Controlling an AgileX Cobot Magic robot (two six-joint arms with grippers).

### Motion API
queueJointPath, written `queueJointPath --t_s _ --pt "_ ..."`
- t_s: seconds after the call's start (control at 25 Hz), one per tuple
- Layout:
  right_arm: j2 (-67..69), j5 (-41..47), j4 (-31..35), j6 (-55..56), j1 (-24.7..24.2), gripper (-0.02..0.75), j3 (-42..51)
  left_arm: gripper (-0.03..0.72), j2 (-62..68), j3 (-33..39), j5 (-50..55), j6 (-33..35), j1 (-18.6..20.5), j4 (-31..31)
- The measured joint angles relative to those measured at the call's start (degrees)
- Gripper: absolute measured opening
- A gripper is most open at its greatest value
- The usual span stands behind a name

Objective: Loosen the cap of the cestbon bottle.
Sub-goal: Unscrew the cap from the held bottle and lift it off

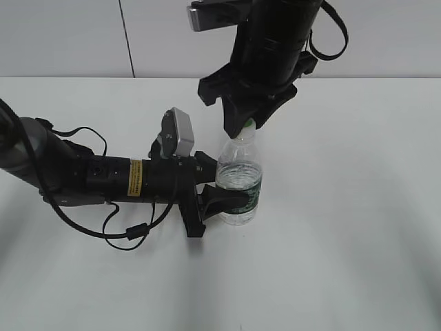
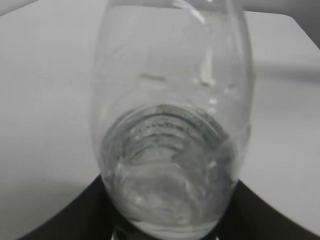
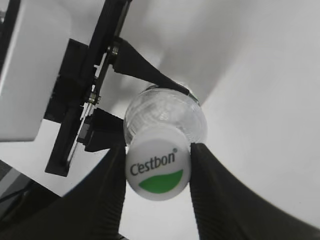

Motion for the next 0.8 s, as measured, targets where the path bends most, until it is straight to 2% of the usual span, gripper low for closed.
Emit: queueJointPath --t_s 0.16,0.52,0.64,0.8 --pt "0.0 0.0 0.0 -14.5 0.0 0.303 0.0 0.339 0.0 0.0 0.0 0.0 0.0 0.0" --pt "-0.1 0.2 -0.1 -70.6 0.0 0.303 -0.1 0.339 0.0 0.0 0.1 0.1 0.0 0.0" --pt "-0.1 0.2 -0.2 -81.8 0.0 0.303 -0.3 0.339 0.0 0.0 0.1 0.1 0.0 0.0" --pt "-0.1 0.5 -0.2 -88.2 0.0 0.303 -0.7 0.33 0.0 0.0 0.1 0.1 0.0 0.0"
